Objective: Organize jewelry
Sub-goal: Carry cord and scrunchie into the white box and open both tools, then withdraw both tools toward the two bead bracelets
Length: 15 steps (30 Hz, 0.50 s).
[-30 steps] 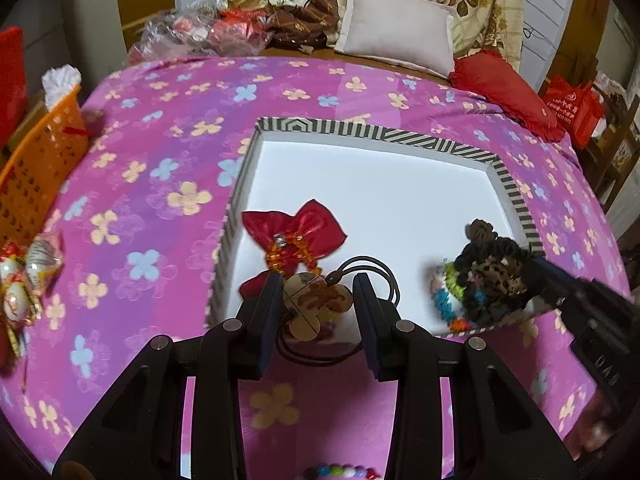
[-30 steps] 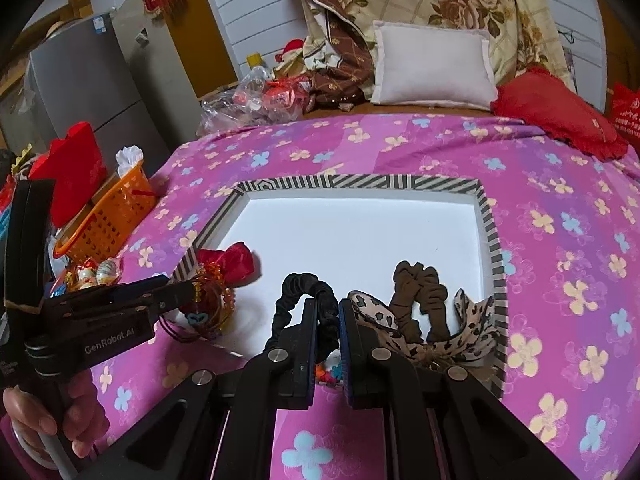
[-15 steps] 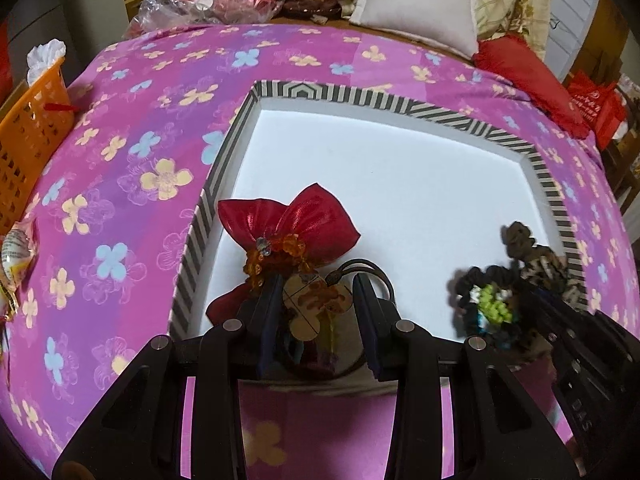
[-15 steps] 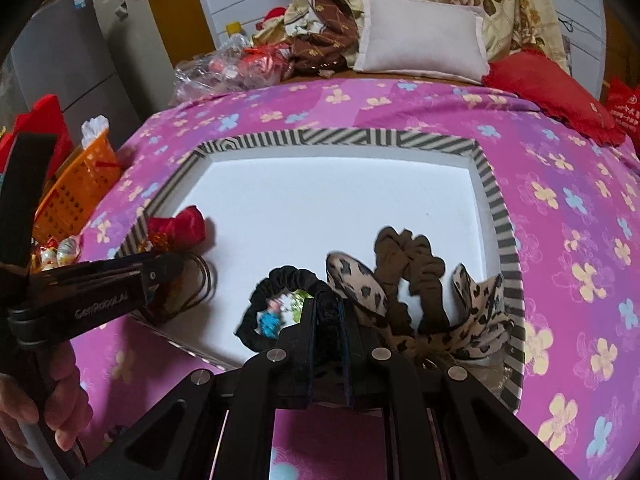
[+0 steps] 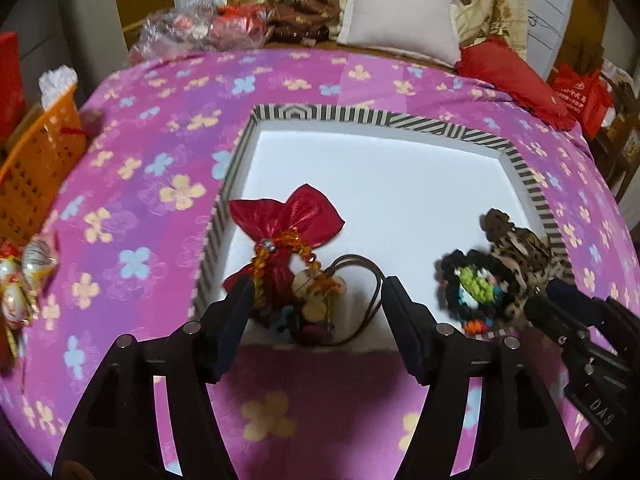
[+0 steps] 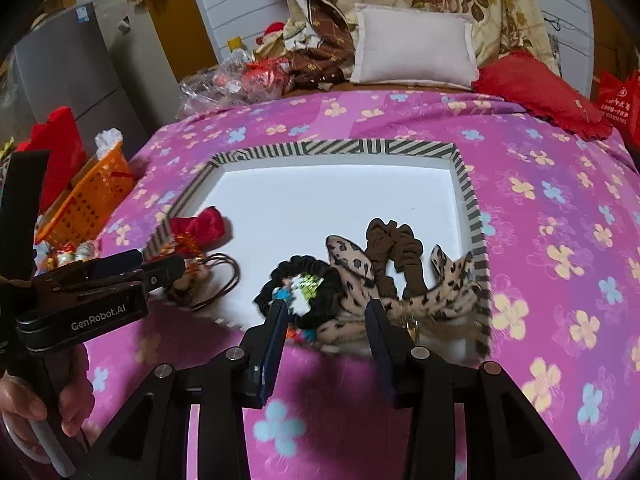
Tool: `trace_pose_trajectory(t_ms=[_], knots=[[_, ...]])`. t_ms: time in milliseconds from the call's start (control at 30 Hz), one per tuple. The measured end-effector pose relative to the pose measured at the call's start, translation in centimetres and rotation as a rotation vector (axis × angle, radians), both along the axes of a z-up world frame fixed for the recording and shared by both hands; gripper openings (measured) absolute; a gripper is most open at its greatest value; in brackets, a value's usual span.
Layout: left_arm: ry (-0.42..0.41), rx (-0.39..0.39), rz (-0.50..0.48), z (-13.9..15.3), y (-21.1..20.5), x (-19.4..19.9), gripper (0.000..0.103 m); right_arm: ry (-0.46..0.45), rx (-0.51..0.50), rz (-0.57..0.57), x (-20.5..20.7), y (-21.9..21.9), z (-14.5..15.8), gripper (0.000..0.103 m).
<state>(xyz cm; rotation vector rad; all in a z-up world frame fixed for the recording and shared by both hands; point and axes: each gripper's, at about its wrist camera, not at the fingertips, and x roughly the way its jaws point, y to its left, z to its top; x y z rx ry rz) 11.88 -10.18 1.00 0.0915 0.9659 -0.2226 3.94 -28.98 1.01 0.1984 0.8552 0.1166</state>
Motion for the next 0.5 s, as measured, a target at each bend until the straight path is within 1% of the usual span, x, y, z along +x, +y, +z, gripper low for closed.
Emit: trace_pose_trajectory(t_ms=[33, 67, 167, 333, 500], knots=[[-0.010, 0.005, -0.002, 0.4, 0.2, -0.6, 0.066, -0.009, 0.003, 0.002, -0.6, 0.0, 0.4, 0.039], [-0.019, 0.011, -0.003, 0.7, 0.4, -1.2, 0.066, -0.019, 0.004, 0.004, -1.3, 0.2, 0.7, 0.042], [-0.040, 0.023, 0.001, 1.5, 1.1, -3.3, 0.066, -0.049, -0.005, 0.005, -3.7, 0.6, 1.7, 0.046], [-0.056, 0.037, 0.001, 2.0, 2.5, -7.1, 0.067, -0.045, 0.001, 0.006, -6.8, 0.9, 1.9, 0.046], [-0.050, 0.028, 0.020, 1.8, 4.0, -10.4, 0.067, -0.041, 0.004, -0.010, -10.0, 0.6, 1.7, 0.046]])
